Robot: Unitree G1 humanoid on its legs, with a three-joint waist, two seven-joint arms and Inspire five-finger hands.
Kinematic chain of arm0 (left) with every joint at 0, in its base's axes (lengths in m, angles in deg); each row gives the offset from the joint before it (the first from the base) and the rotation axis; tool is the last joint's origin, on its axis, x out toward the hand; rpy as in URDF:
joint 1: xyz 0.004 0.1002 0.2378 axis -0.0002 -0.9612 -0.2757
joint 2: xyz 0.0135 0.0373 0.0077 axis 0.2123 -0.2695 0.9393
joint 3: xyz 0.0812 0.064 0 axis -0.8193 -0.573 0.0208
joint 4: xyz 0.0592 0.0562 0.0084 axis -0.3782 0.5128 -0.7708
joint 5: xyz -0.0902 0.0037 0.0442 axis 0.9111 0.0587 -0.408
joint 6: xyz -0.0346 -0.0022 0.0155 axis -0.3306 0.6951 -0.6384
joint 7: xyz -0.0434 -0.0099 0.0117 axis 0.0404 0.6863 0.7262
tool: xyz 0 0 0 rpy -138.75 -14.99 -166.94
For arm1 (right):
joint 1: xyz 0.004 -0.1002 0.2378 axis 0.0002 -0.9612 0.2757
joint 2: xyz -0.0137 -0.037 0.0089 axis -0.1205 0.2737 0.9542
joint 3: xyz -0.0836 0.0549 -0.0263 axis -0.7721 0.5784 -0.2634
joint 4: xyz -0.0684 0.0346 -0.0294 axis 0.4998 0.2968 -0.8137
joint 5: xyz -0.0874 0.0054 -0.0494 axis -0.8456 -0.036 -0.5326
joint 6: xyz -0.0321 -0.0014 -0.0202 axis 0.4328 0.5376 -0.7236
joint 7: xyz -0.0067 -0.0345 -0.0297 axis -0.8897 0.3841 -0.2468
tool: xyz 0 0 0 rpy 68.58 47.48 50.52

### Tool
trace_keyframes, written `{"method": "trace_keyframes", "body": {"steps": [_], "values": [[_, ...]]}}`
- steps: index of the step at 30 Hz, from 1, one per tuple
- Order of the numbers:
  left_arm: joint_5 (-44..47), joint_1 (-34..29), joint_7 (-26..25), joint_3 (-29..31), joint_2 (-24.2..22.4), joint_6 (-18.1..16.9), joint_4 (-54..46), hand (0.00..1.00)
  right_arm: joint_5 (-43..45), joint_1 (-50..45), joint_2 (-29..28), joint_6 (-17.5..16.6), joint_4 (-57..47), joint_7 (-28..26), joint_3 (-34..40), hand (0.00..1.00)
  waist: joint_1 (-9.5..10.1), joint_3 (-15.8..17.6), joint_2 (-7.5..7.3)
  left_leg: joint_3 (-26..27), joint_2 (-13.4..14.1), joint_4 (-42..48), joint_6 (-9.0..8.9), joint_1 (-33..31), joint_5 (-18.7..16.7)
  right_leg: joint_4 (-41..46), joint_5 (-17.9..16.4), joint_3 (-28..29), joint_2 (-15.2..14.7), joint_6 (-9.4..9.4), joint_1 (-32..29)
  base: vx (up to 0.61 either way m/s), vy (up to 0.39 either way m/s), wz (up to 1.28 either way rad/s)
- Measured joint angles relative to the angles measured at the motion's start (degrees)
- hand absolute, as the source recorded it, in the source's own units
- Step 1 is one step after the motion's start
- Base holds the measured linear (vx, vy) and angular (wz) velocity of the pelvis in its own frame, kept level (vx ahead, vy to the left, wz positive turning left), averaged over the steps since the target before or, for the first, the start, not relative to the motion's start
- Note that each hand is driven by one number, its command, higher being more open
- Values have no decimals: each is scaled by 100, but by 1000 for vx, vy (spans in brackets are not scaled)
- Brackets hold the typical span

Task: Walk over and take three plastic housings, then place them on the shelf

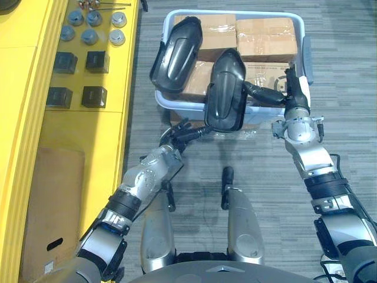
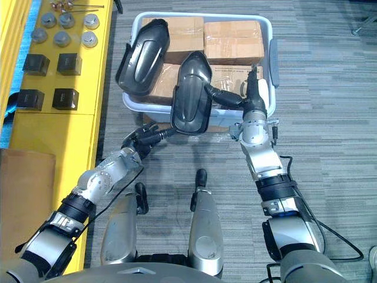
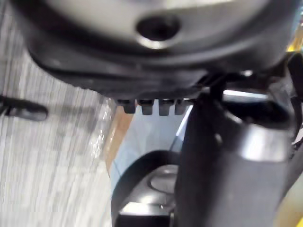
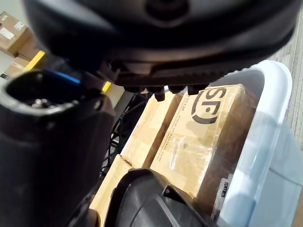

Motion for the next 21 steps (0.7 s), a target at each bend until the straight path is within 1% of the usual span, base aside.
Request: {"method": "trace_keyframes", "body": {"steps": [1,3,4,6,9,12,16,21], "values": [[102,20,46,0,-5,-28,1,100,-78,1,-39,0,0,-11,0,100,-18,0,-3,4,0,0,1,2,-3,0,0,4,0,0,-1,13,30,-5],[432,64,166,0,-52,-215,19,100,-101,4,-120,0,0,-61,-18,100,-61,1,-11,50,0,-3,8,35,-19,7,1,48,1,5,-2,11,33,-8],[490,71,206,0,-60,-254,24,100,-102,4,-123,0,0,-68,-35,100,-70,1,-11,70,0,-4,12,46,-26,7,3,64,1,8,-3,9,40,-11],[732,105,450,1,-68,-468,152,100,-105,1,-123,0,2,-74,-76,100,-112,-1,-17,117,1,0,19,62,-43,7,8,103,1,17,-14,6,40,-9],[920,116,642,-5,-79,-586,279,100,-159,1,-123,1,21,-74,-80,100,-127,-1,-41,179,2,-2,21,63,-45,12,14,168,4,27,-60,1,29,-10],[917,115,729,-7,-99,-615,303,100,-286,1,-123,5,108,-78,-108,100,-139,-5,-64,193,2,-2,23,72,-46,14,19,191,6,34,-63,1,8,-1],[867,115,716,-21,-145,-622,305,100,-283,1,-123,5,157,-82,-114,100,-139,-3,-80,226,-1,-3,30,95,-52,11,25,226,4,43,-62,-1,27,-4],[307,179,380,-36,-196,-535,388,100,-276,0,-125,5,157,-89,-115,100,-159,-5,-84,236,-2,-19,28,134,-55,7,24,235,4,45,-35,0,0,0]]}}
